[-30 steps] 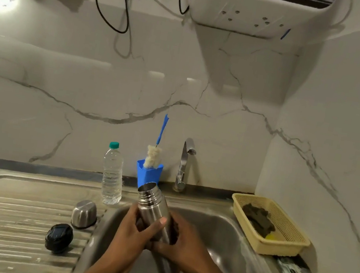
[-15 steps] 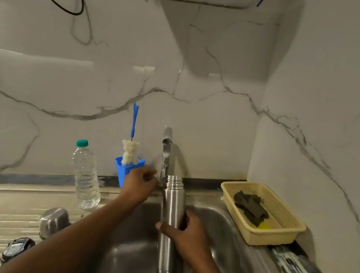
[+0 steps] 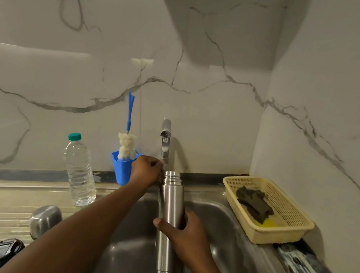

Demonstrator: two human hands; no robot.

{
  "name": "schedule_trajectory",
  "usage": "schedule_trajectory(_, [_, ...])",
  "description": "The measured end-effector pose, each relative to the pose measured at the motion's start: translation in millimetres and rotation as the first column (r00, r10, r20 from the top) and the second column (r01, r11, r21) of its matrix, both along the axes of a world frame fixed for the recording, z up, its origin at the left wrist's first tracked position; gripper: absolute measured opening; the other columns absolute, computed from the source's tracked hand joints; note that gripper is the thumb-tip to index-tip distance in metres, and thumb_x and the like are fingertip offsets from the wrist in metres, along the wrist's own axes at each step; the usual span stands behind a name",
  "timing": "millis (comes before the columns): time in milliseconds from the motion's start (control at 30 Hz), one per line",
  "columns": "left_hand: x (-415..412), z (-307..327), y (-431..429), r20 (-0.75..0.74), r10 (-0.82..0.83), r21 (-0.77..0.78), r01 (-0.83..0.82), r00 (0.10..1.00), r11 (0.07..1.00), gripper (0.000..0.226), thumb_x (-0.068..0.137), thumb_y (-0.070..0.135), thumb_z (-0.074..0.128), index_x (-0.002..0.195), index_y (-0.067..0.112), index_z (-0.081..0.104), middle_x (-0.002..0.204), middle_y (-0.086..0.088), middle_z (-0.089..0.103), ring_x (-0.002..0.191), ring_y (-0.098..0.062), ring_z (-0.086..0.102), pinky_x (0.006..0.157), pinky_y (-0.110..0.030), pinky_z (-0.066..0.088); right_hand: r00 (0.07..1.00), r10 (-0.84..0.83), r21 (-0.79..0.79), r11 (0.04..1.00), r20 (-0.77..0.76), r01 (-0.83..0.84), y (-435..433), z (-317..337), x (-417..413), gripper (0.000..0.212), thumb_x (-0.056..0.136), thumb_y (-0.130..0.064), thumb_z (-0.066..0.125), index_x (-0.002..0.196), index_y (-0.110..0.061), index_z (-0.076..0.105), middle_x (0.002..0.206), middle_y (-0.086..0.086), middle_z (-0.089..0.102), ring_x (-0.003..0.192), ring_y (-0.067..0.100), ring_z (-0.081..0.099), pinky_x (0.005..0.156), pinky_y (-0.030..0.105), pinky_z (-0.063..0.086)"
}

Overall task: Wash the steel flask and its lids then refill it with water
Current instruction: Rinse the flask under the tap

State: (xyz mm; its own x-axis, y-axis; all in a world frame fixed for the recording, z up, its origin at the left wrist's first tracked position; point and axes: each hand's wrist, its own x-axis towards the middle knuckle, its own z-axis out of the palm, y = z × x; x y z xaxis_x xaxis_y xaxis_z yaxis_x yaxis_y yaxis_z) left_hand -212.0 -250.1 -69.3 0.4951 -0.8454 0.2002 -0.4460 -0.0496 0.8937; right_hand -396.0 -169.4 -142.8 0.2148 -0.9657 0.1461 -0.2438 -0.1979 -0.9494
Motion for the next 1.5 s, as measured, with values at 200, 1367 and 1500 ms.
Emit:
schedule_trajectory(200, [4.1, 4.0, 11.3, -0.188, -0.022, 0.065, 0.035, 0.982, 0.997, 0.025, 0.103, 0.018, 0.061, 0.081, 0.009, 0.069, 0.078, -0.011, 0.068, 0.070, -0.019, 0.064, 0.070, -0.036, 0.059, 0.999, 0.022, 0.001, 1.000, -0.025, -0.022, 2.4, 0.9, -0.1, 0.061, 0.068, -0.054, 0.091, 0.119, -0.031, 0.066, 0.103, -0.011, 0.074, 0.090, 0.003, 0.070, 0.076, 0.020, 0.056])
schedule_trajectory(1367, [-13.1, 6.3, 81.6, -0.533, -0.252, 0.029, 0.315, 0.808, 0.949, 0.040, 0.100, 0.049, 0.064, 0.117, 0.013, 0.069, 0.122, -0.020, 0.070, 0.120, -0.037, 0.066, 0.111, -0.057, 0.050, 0.927, 0.259, 0.313, 0.887, 0.271, -0.339, 16.4, 19.3, 1.3, 0.052, 0.074, -0.049, 0.088, 0.118, -0.028, 0.071, 0.107, 0.002, 0.079, 0.099, 0.023, 0.076, 0.089, 0.044, 0.062])
schedule_trajectory(1500, [-13.3, 11.0, 85.1, -0.391, -0.322, 0.097, 0.386, 0.862, 0.917, 0.037, 0.098, 0.045, 0.068, 0.118, 0.013, 0.068, 0.119, -0.019, 0.070, 0.115, -0.035, 0.067, 0.107, -0.053, 0.054, 0.923, 0.265, 0.325, 0.879, 0.278, -0.350, 17.5, 17.9, 2.3, 0.052, 0.076, -0.051, 0.086, 0.120, -0.029, 0.070, 0.105, 0.000, 0.080, 0.100, 0.021, 0.077, 0.084, 0.040, 0.062])
